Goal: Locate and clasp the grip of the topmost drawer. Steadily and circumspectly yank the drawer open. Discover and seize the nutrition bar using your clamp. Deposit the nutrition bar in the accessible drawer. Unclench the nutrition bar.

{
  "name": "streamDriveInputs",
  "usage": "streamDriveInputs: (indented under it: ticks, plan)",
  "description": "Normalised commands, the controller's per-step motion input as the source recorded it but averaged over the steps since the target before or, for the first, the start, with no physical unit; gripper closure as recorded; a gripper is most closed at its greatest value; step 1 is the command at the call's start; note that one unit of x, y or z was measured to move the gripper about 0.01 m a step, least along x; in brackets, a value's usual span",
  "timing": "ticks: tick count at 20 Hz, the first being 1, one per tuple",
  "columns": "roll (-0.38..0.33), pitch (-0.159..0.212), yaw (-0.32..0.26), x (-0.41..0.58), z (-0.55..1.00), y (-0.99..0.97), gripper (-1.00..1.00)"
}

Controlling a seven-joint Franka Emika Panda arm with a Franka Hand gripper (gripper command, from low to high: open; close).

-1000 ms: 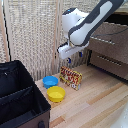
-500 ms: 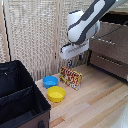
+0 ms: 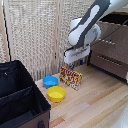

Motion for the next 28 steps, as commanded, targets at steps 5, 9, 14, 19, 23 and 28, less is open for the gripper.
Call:
streamDriveInputs:
  ticks: [5, 9, 14, 19, 23, 28]
  plan:
    - [0.073, -0.079, -0.02, 0.335, -0.22, 0.14, -1.0]
    - [0.073, -0.009, -0.003, 0.449, -0.16, 0.06, -1.0]
    - [0.089, 0.047, -0.034, 0.546, 0.24, 0.0, -1.0]
    - [0.047, 0.163, -0.017, 0.197, -0.01, -0.01, -1.0]
    - [0.0, 0.132, -0.006, 0.031, -0.09, -0.02, -1.0]
    - [0.0, 0.118, -0.044, 0.011, -0.08, 0.0, -1.0]
